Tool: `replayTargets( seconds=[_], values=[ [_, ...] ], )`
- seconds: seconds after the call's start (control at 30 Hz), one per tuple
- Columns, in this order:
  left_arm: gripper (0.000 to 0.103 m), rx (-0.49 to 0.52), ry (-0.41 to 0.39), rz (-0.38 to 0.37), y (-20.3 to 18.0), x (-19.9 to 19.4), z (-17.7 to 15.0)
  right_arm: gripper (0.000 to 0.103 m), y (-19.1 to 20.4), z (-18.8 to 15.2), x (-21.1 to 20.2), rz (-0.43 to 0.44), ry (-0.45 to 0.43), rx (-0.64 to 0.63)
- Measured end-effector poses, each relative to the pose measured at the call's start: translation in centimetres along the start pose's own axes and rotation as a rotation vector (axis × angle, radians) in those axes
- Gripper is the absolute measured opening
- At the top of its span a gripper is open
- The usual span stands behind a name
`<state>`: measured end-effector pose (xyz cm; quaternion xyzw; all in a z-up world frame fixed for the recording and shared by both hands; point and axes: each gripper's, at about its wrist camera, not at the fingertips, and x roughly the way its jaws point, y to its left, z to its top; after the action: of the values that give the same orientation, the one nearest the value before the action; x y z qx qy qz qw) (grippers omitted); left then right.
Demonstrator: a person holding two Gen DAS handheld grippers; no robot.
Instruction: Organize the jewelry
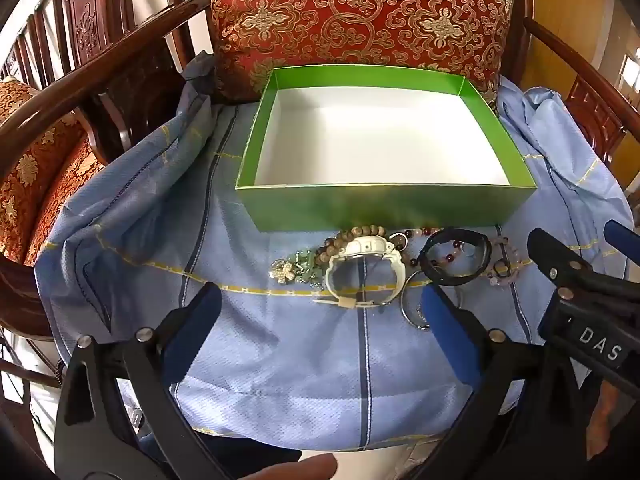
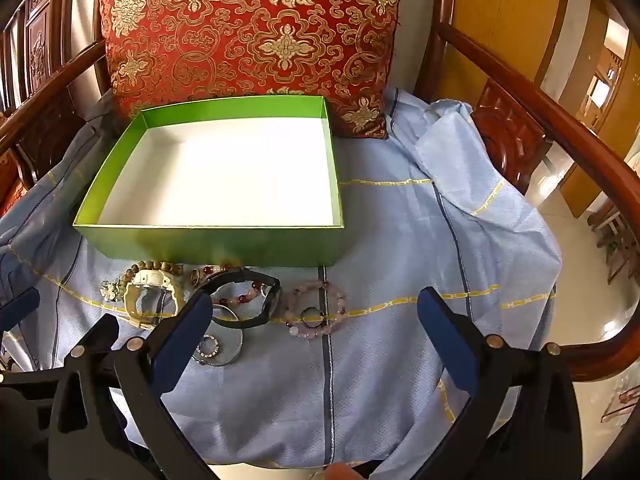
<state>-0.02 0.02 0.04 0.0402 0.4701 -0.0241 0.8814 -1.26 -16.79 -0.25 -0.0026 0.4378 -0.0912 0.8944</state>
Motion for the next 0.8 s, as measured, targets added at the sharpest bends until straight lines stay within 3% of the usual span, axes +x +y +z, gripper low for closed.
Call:
replayTargets(
  seconds=[0.8],
  values=[
    [0.099, 0.015, 0.012, 0.012, 0.0, 0.1, 0.1, 0.1, 0.6, -0.3, -0.1, 0.023, 0.004, 0.011]
  ],
)
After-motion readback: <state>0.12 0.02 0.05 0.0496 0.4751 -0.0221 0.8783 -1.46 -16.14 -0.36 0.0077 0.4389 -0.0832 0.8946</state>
